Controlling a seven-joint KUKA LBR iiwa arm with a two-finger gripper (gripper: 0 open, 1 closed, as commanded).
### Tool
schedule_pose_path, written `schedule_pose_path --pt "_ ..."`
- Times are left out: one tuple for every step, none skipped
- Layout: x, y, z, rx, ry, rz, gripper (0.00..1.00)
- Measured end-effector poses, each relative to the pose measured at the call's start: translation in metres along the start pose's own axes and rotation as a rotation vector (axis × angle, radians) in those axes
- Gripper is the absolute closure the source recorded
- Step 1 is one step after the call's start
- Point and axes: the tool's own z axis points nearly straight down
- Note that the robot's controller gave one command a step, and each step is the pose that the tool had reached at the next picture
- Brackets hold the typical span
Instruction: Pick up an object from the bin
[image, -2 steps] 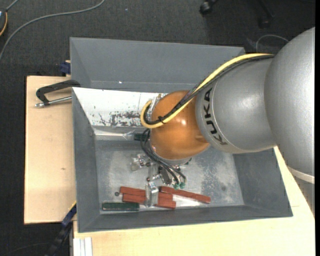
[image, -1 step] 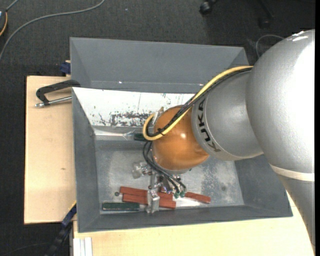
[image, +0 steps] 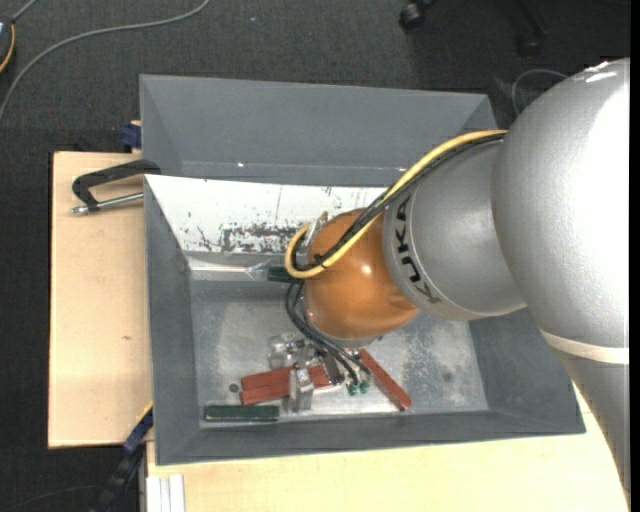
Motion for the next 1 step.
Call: schedule_pose_path --pt "-0.0299 -0.0061 -0.1714 0.001 -0.014 -0.05 1.0"
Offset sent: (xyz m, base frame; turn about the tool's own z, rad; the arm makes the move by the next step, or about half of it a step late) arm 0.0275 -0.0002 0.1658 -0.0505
